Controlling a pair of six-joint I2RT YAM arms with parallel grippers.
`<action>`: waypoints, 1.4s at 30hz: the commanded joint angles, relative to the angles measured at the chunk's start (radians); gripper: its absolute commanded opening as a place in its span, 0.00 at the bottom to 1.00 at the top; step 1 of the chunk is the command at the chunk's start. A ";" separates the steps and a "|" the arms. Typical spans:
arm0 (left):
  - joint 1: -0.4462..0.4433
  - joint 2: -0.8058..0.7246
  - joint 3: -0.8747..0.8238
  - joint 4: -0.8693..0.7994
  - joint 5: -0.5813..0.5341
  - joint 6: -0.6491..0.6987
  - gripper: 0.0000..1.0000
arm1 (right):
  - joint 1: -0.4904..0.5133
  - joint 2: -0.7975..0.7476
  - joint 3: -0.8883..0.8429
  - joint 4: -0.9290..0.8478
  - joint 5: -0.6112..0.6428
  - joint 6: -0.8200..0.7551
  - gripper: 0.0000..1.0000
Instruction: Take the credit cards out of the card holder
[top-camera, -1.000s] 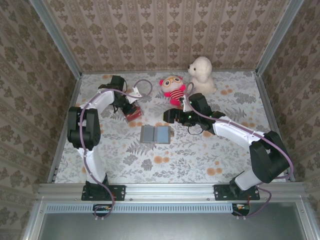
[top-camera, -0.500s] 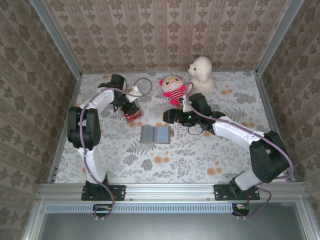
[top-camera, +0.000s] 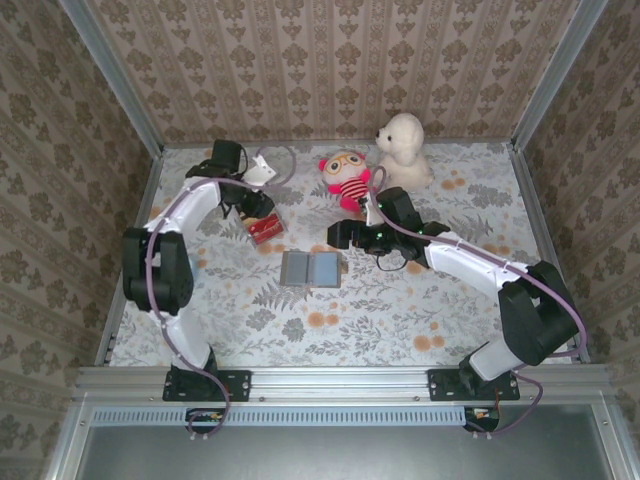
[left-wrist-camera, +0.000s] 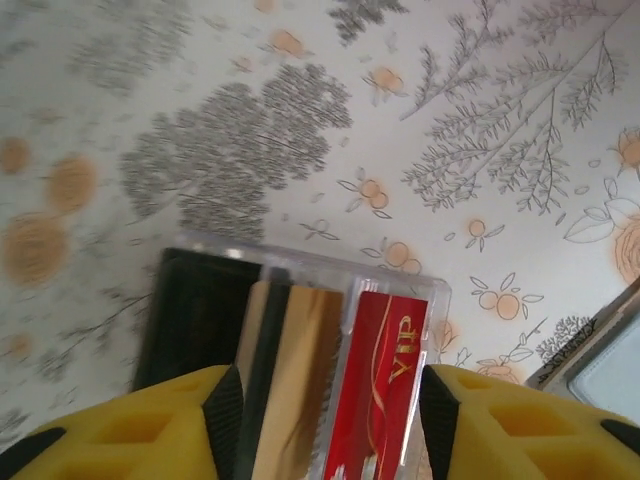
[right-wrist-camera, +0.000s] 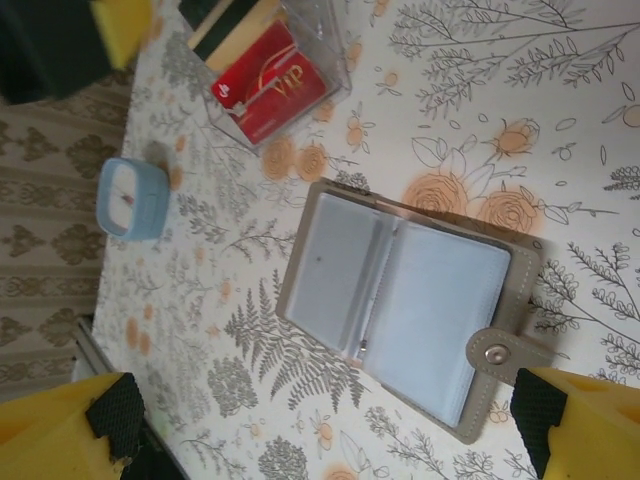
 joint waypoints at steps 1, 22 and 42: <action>-0.019 -0.113 -0.113 0.098 -0.088 -0.202 0.72 | 0.045 0.024 0.044 -0.101 0.097 -0.027 0.97; -0.023 -0.540 -0.671 0.322 -0.319 -0.757 1.00 | 0.400 0.473 0.545 -0.566 0.588 -0.014 0.86; 0.041 -0.671 -0.886 0.376 -0.033 -1.059 0.99 | 0.365 0.657 0.645 -0.665 0.622 0.021 0.84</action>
